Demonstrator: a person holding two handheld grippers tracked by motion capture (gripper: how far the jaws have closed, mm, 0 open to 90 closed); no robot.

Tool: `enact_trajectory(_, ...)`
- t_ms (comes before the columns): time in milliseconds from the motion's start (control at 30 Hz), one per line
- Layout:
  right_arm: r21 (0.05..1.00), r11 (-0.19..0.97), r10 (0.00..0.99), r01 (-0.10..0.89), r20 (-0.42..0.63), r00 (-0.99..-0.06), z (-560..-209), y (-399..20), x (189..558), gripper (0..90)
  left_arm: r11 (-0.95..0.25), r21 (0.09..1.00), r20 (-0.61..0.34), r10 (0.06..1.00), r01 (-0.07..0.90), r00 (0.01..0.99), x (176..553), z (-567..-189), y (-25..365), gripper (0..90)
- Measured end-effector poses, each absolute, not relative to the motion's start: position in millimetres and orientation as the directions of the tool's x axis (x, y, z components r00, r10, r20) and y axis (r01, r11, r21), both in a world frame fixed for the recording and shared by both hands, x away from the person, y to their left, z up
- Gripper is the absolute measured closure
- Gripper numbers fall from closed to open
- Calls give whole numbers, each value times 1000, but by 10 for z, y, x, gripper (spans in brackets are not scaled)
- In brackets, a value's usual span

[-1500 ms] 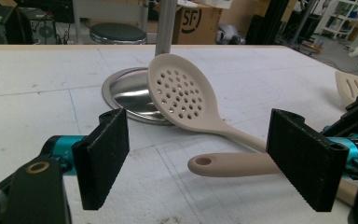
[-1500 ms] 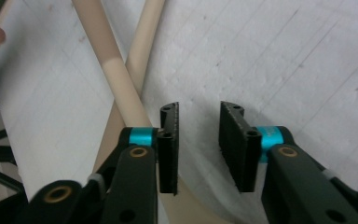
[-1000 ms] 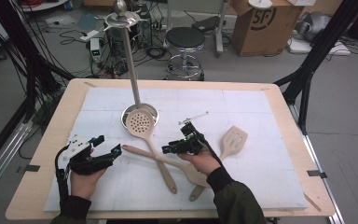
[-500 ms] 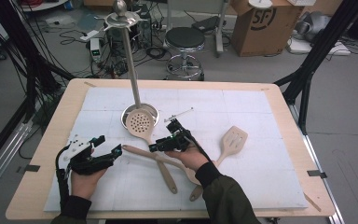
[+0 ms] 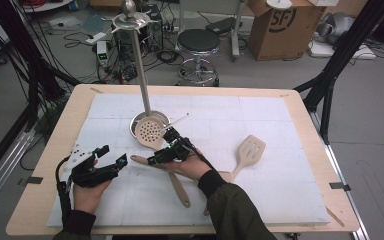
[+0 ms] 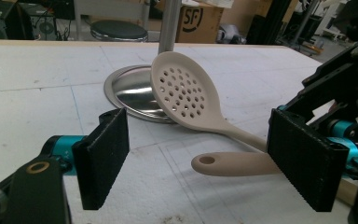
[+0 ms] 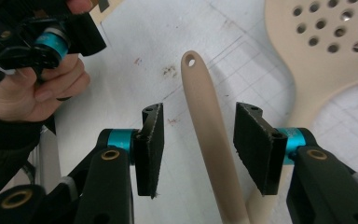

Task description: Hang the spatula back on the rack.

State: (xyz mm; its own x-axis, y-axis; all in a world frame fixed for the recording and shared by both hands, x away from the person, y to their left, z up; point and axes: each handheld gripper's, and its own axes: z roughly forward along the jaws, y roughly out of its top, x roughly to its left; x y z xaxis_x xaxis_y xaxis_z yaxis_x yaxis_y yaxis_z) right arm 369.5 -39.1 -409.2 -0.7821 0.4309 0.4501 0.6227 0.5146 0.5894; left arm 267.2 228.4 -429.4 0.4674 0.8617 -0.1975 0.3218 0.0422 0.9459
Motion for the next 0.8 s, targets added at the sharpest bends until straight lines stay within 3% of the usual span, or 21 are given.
enact_trajectory(800, 497, 664, 432, 558, 354, -829, -4337, -83, 3676, 556, 43, 945, -199, 861, 323, 467, 2669, -4295, 2287, 218)
